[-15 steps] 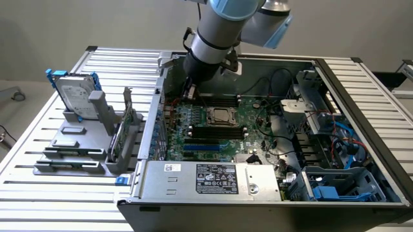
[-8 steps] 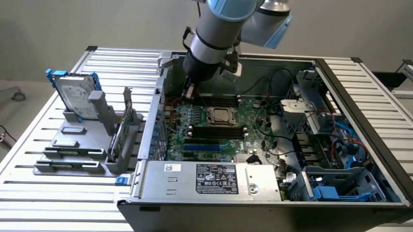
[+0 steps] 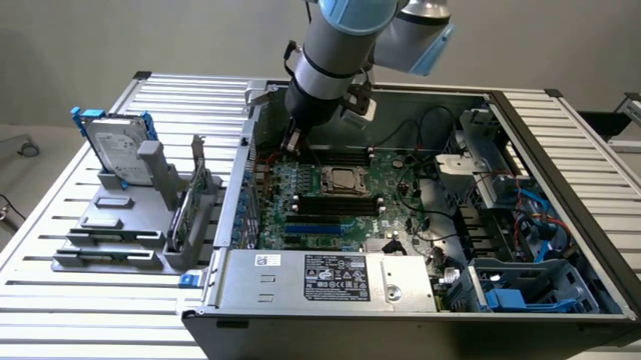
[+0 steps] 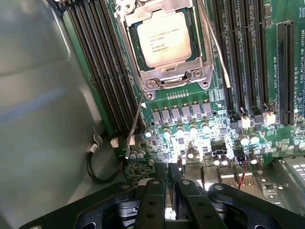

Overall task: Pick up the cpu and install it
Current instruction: 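Close the cpu cover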

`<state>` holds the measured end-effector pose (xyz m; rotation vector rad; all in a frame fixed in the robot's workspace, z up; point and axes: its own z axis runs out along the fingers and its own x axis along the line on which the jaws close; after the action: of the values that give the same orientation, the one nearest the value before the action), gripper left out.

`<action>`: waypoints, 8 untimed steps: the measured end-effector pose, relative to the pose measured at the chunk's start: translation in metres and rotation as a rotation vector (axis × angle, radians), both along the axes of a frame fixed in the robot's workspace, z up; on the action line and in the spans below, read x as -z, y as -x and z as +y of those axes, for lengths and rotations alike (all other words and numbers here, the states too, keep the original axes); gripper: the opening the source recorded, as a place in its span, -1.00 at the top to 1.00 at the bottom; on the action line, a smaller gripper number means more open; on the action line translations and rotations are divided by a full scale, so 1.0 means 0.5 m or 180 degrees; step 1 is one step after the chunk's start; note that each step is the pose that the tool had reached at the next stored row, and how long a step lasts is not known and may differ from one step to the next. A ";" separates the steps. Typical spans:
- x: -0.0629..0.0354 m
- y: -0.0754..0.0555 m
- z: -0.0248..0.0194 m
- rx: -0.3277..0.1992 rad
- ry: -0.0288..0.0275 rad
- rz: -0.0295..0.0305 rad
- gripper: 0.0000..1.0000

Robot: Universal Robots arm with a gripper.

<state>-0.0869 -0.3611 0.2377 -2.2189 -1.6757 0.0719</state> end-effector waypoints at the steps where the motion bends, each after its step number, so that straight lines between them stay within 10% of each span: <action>1: 0.000 0.000 0.0000 0.0032 -0.0003 -0.0006 0.65; 8: 0.001 0.000 0.0003 0.0225 -0.0050 -0.0060 0.65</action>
<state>-0.0869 -0.3609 0.2372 -2.2717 -1.6001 0.0197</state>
